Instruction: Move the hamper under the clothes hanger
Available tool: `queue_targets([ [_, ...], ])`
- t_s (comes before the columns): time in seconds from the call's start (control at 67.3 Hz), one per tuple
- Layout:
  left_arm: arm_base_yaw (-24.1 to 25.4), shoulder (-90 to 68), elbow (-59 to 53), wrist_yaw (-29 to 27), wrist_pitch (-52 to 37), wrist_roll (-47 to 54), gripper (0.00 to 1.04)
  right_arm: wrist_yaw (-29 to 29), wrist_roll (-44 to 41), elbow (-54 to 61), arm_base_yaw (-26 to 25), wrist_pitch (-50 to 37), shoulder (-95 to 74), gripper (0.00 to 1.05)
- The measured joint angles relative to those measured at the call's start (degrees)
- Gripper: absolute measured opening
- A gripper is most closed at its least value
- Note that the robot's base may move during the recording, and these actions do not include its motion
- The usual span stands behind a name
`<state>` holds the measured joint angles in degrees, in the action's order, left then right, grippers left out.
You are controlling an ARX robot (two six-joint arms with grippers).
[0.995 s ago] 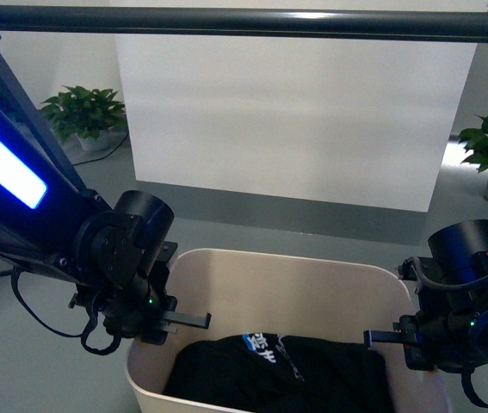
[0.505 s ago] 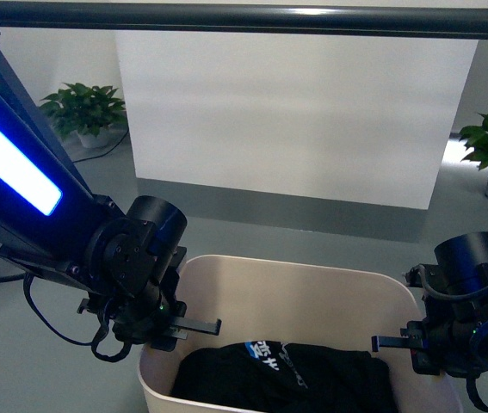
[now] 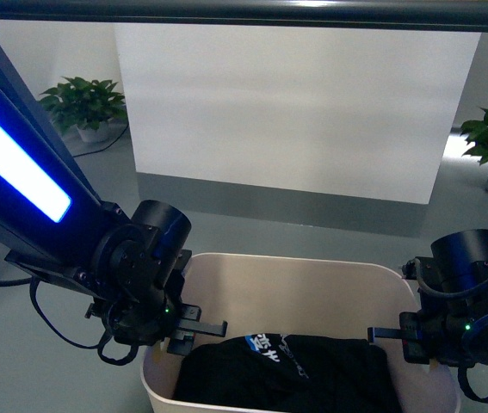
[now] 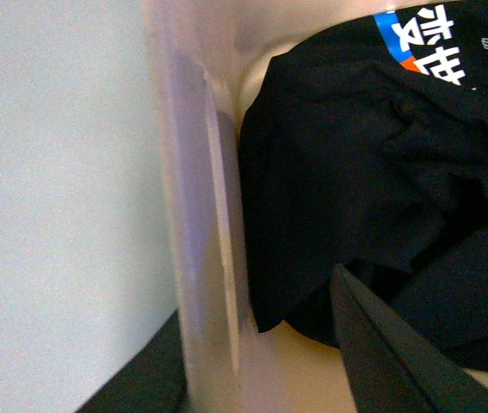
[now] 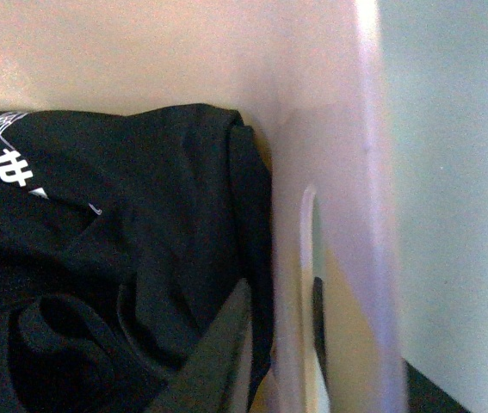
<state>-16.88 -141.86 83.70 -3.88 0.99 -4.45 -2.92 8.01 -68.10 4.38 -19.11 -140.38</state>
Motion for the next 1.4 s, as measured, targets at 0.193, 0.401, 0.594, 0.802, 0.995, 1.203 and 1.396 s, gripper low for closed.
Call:
queue_targets([
  [0.193, -0.09, 0.63, -0.09, 0.85, -2.69, 0.72, 0.71, -0.02, 0.66, 1.29, 0.46, -2.01, 0.68, 0.54],
  [0.401, -0.39, 11.52, -2.34, 1.6, -5.44, 2.71, 0.98, 0.33, 1.79, 5.46, 0.39, -3.52, 9.64, 0.9],
  [0.594, -1.27, 24.5, -6.99, 0.44, -9.22, 6.25, 0.98, 1.7, 2.14, 11.78, 0.42, -6.14, 22.6, 0.97],
  [0.802, -1.62, 34.6, -16.98, -2.71, -22.45, 10.75, 0.98, -2.86, 0.98, 21.07, 0.52, -16.33, 35.52, 0.97],
  [0.995, -1.92, 43.8, -30.47, -8.96, -44.59, 9.81, 0.88, -3.48, -4.33, 31.58, 0.35, -38.62, 42.12, 0.87],
  [1.203, 1.44, 50.95, -45.33, -10.71, -53.37, 5.75, 0.58, -1.03, -7.19, 42.6, -0.31, -48.09, 46.21, 0.57],
  [1.396, 4.9, 58.51, -55.76, -7.82, -56.08, 4.76, 0.29, -0.22, -7.76, 49.53, -1.33, -48.19, 53.75, 0.29],
])
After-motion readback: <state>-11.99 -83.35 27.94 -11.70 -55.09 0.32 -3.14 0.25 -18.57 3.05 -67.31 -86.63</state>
